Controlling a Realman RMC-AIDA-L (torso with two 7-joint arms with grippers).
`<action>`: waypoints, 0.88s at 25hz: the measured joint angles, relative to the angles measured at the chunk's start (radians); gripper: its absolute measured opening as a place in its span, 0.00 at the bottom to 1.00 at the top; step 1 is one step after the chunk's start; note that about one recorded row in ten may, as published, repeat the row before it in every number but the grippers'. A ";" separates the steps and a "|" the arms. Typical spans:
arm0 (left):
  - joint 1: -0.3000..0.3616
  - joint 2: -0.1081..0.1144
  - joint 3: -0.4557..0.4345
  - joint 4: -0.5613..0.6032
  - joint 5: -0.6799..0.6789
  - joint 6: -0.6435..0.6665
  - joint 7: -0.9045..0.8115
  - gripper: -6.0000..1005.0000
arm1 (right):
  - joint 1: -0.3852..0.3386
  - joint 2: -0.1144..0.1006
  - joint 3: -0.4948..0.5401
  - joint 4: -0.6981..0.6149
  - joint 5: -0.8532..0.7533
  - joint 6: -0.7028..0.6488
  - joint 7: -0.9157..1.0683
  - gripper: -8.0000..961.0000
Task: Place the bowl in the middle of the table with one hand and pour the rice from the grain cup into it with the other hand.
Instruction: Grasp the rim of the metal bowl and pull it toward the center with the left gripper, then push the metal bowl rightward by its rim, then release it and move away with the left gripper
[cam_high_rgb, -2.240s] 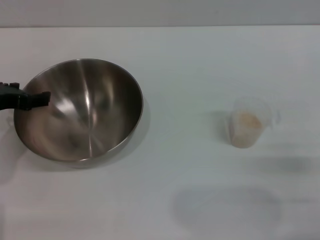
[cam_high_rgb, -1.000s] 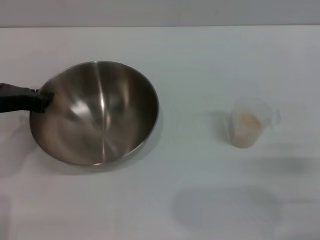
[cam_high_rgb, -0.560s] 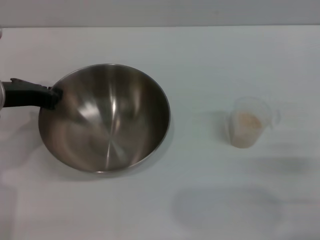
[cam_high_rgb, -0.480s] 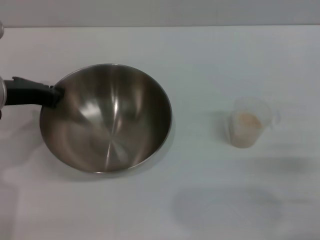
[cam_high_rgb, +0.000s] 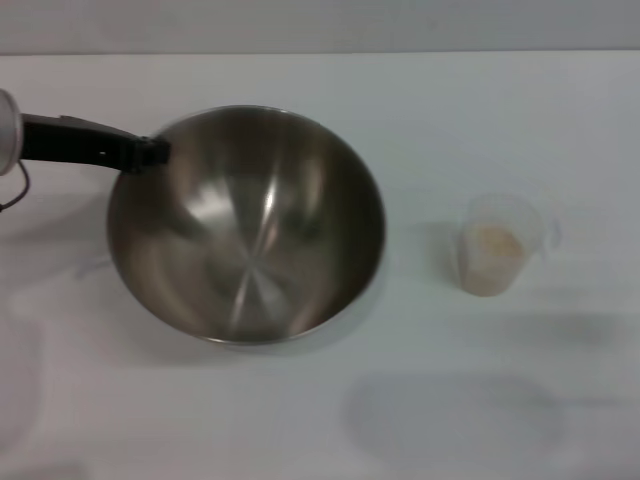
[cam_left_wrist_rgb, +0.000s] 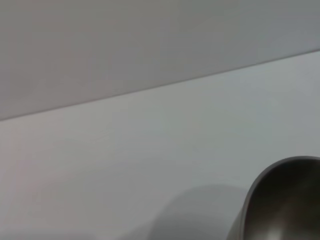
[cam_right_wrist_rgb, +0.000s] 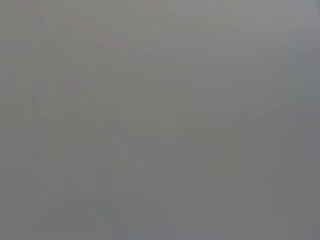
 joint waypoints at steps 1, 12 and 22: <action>0.000 0.000 0.000 0.000 0.000 0.000 0.000 0.05 | 0.000 0.000 0.000 0.000 0.000 0.000 0.000 0.81; -0.112 -0.008 0.025 0.146 -0.069 0.026 0.052 0.06 | 0.004 0.000 -0.015 0.002 0.002 0.000 -0.005 0.81; -0.125 -0.009 0.166 0.221 -0.083 0.185 0.043 0.08 | 0.004 0.000 -0.015 0.001 0.003 -0.001 -0.008 0.81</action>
